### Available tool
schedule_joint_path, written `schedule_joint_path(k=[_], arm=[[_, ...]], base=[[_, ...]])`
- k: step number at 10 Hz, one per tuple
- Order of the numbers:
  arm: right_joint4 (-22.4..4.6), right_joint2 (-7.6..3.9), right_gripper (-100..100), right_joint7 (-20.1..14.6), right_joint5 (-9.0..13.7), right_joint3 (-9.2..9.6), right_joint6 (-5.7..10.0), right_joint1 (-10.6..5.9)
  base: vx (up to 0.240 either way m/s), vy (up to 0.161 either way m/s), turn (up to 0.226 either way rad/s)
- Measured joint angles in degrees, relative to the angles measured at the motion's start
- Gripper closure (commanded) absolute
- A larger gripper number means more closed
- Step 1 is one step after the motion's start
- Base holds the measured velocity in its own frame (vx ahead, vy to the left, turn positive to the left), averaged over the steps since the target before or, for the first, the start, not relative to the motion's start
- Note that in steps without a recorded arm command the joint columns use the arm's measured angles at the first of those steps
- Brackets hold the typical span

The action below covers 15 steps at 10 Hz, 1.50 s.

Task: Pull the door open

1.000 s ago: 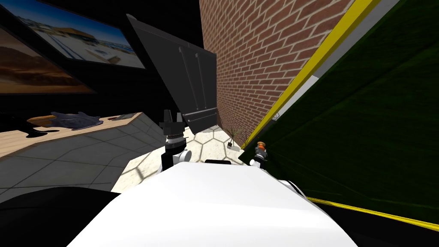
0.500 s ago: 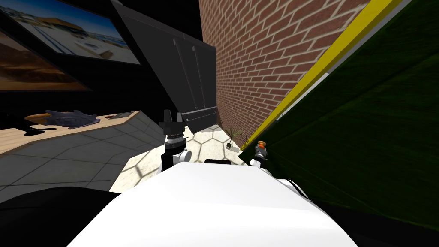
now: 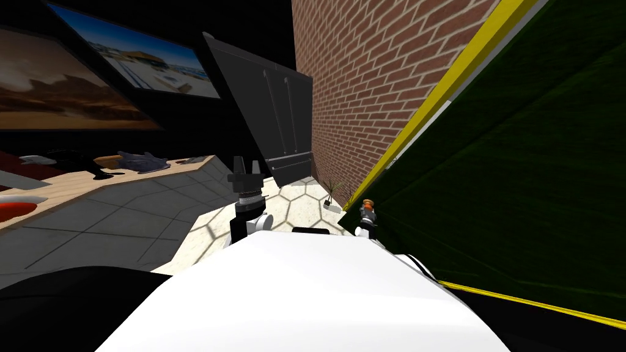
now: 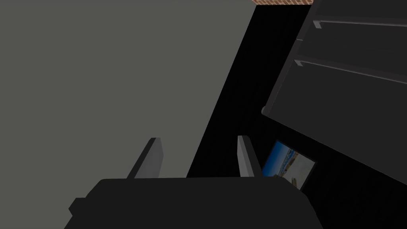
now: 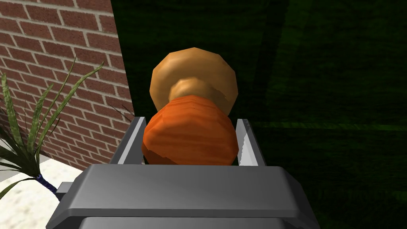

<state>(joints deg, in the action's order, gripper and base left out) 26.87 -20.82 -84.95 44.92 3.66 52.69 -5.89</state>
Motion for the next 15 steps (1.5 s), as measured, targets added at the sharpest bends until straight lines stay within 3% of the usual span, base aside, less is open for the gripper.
schedule_joint_path(k=[2, 4, 5, 8, 15], arm=[[-0.80, -0.20, 100, -1.33, -1.06, 1.42, 0.37, -0.61], [1.44, -0.39, 100, -1.16, -1.48, 2.01, -0.39, 0.47], [-1.04, -0.51, 100, -2.31, -2.11, 2.81, 0.49, -1.15], [0.78, -0.38, 100, -2.21, -2.42, 3.41, -0.26, -0.24], [2.55, -1.48, 100, -5.35, -5.44, 8.27, -0.11, 0.30]], base=[[-0.124, 0.018, 0.022], [-0.181, 0.008, 0.042], [-0.156, -0.002, 0.036], [-0.138, -0.009, 0.042], [-0.224, 0.004, 0.048]])
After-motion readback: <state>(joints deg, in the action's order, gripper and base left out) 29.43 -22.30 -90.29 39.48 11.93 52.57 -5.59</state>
